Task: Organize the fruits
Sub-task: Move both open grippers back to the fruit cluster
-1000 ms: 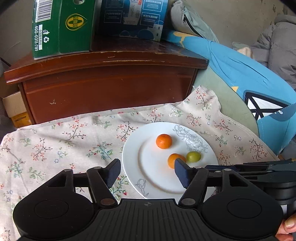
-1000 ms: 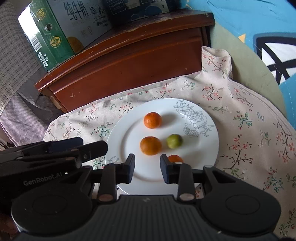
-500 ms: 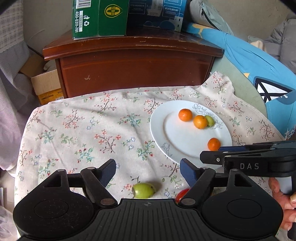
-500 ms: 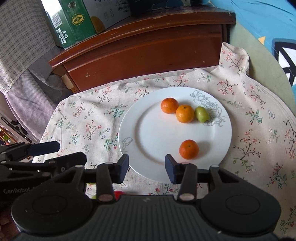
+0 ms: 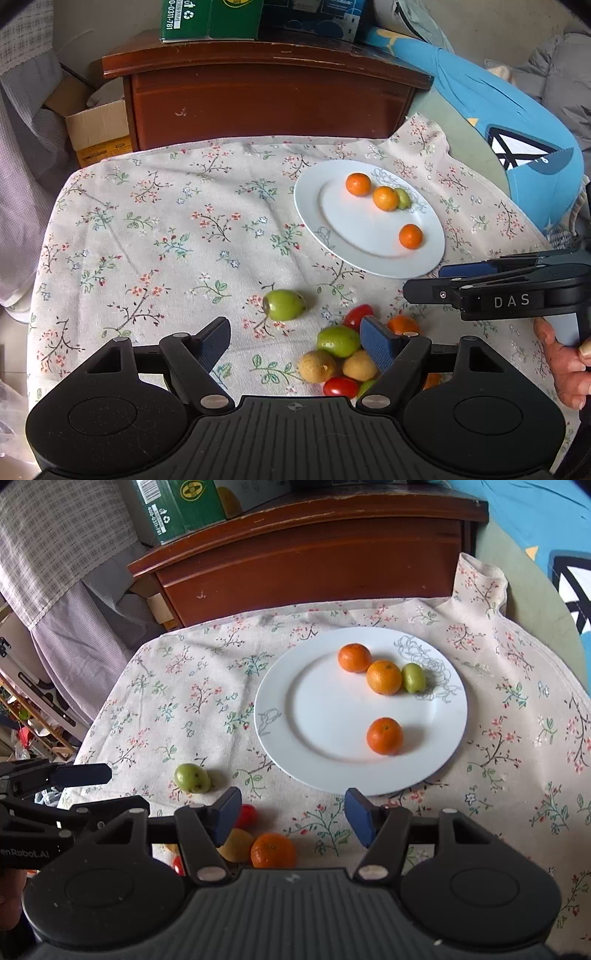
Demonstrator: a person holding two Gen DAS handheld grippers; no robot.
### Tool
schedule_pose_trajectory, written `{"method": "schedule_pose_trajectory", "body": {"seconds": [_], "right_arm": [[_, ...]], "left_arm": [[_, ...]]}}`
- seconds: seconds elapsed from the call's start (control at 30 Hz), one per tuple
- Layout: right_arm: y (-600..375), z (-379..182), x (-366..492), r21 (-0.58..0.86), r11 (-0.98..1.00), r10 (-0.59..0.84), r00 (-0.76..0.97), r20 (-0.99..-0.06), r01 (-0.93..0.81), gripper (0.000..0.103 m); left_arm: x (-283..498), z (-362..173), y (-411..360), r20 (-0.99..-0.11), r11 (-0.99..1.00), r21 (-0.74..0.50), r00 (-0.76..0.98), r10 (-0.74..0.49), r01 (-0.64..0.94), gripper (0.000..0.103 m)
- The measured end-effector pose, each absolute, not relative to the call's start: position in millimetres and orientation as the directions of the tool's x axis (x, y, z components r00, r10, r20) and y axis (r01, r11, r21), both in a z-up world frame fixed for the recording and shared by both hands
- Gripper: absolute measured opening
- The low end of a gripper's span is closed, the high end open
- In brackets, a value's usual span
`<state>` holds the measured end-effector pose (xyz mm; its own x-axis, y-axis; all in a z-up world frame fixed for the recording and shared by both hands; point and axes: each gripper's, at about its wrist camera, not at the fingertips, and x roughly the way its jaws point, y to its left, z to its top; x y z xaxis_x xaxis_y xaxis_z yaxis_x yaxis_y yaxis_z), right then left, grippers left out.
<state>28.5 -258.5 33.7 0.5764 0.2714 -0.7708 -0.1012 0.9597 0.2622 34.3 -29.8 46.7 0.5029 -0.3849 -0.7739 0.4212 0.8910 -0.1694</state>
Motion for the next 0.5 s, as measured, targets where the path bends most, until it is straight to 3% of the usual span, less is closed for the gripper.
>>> {"method": "schedule_pose_trajectory", "body": {"seconds": [0.23,0.5], "right_arm": [[-255,26,18,0.241,0.957,0.290,0.540,-0.790,-0.161,0.061],[-249,17,15,0.236,0.950,0.308,0.505,-0.806,-0.204,0.043]], "left_arm": [[23,38,-41,-0.809,0.863,-0.100,0.464,-0.360,0.495,0.079],[25,28,-39,-0.810,0.852,-0.119,0.446,-0.380,0.510,0.077]]}}
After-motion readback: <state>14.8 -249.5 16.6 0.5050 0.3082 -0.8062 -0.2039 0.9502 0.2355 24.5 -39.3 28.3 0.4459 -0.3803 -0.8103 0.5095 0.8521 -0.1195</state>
